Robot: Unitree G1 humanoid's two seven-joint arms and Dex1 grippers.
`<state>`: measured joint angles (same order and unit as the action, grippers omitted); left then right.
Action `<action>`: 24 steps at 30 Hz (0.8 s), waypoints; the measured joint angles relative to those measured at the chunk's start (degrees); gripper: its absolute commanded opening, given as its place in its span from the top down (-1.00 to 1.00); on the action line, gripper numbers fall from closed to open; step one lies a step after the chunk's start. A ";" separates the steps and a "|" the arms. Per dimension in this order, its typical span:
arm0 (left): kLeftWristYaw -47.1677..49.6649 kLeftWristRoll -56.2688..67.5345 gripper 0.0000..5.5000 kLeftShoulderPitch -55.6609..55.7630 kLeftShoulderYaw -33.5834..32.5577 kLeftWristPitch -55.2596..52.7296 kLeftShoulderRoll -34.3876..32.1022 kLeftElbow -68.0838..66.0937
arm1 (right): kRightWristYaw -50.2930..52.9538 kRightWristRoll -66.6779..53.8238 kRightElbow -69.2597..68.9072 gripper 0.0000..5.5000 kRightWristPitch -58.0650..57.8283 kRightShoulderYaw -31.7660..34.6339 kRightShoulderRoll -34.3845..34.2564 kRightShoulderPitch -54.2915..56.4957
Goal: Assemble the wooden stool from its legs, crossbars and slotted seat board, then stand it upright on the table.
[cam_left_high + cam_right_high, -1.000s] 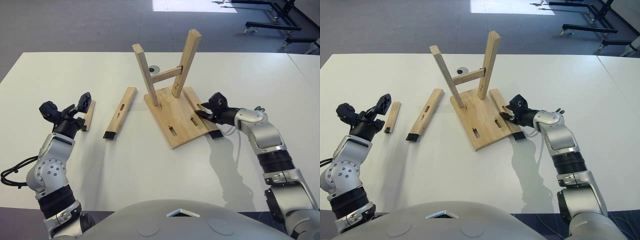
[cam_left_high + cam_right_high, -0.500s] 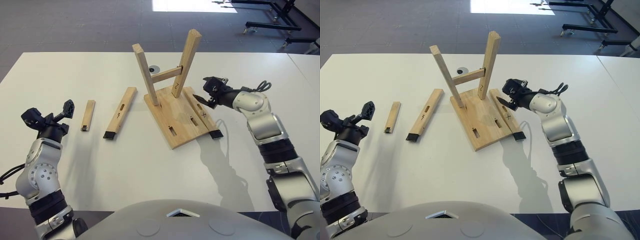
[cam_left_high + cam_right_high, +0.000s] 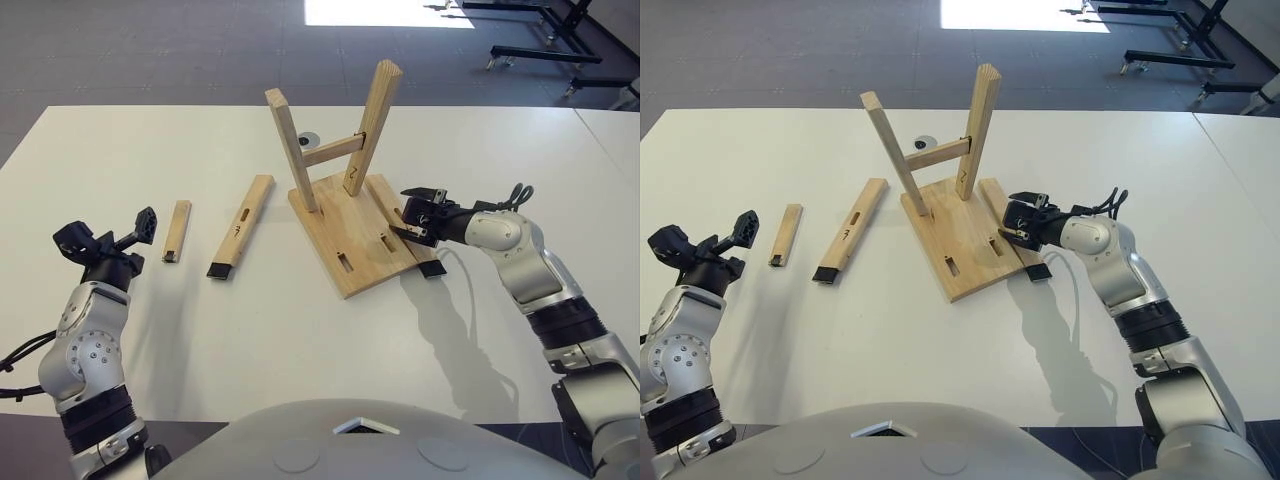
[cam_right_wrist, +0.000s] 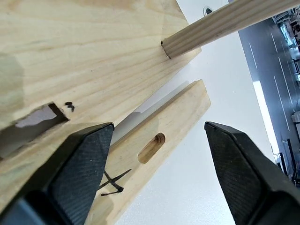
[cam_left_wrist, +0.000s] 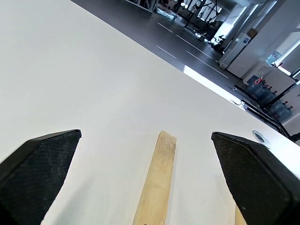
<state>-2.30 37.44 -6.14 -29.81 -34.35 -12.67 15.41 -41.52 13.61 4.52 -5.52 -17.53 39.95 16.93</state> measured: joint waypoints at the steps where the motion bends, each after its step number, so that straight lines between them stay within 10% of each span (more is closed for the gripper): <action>1: 0.00 -0.07 -0.87 -0.06 0.26 0.05 0.03 0.03 | 0.00 0.15 0.13 -0.30 0.52 -0.03 0.14 0.00; 24: 0.39 -2.90 -0.87 -1.65 2.70 1.18 0.98 1.07 | -6.14 -3.02 -13.59 -0.30 -12.06 -1.94 -5.01 -5.56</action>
<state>-1.90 34.53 -7.79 -27.11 -33.17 -11.69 16.47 -47.66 10.59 -9.07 -17.57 -19.47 34.93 11.37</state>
